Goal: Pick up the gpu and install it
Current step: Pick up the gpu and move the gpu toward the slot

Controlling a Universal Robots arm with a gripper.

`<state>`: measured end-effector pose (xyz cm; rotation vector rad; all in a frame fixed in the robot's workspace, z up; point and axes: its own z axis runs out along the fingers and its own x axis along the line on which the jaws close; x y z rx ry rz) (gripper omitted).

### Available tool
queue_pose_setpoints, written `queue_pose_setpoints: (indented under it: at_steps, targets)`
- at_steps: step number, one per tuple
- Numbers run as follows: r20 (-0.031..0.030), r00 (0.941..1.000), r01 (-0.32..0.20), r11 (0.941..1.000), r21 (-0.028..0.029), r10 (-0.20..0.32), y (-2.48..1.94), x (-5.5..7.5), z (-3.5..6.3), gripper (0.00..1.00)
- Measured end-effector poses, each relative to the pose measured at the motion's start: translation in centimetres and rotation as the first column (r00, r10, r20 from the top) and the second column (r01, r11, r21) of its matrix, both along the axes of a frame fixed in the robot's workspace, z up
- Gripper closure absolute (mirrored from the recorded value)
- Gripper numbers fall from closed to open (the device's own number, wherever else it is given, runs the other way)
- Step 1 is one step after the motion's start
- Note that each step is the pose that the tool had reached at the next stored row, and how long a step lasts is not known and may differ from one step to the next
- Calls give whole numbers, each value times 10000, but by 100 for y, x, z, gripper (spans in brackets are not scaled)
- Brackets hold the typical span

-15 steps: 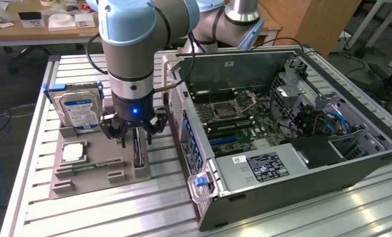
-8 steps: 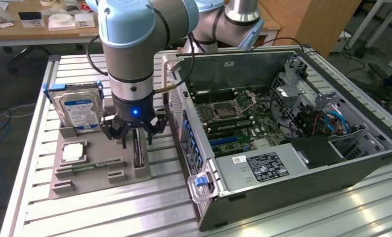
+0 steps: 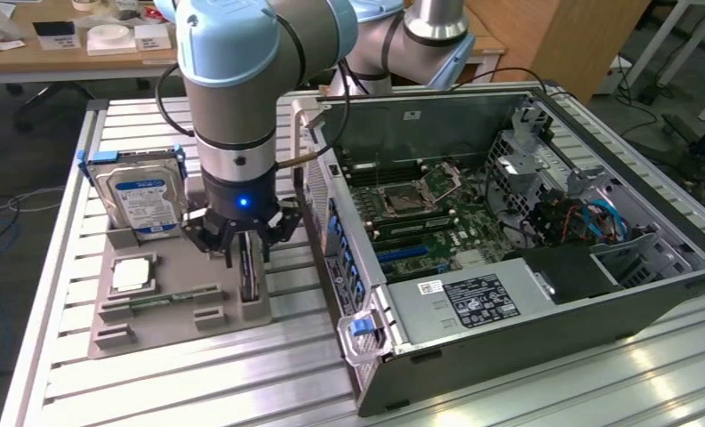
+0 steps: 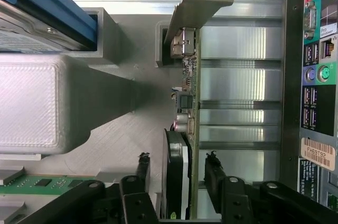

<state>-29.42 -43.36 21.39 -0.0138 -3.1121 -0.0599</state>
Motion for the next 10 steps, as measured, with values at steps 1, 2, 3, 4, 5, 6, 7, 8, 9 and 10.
queue_pose_setpoints:
  at_steps: [1,2,3,4,5,6,7,8,9,10]
  targets:
    - [0,10000,0,10000,0,0,0,0,0,45]
    - [0,10000,0,10000,0,0,0,0,0,52]
    - [0,10000,0,10000,0,0,0,0,0,52]
    - [0,10000,0,10000,0,0,0,0,0,52]
    - [0,10000,0,10000,-1,0,0,0,0,54]
    - [0,10000,0,10000,0,0,0,0,0,54]
    - [0,10000,0,10000,0,0,0,0,0,54]
    - [2,10000,1,10000,2,-1,2,0,-1,61]
    - [3,10000,1,10000,2,-1,4,0,-2,61]
    - [2,10000,2,10000,1,-2,10,0,-1,61]
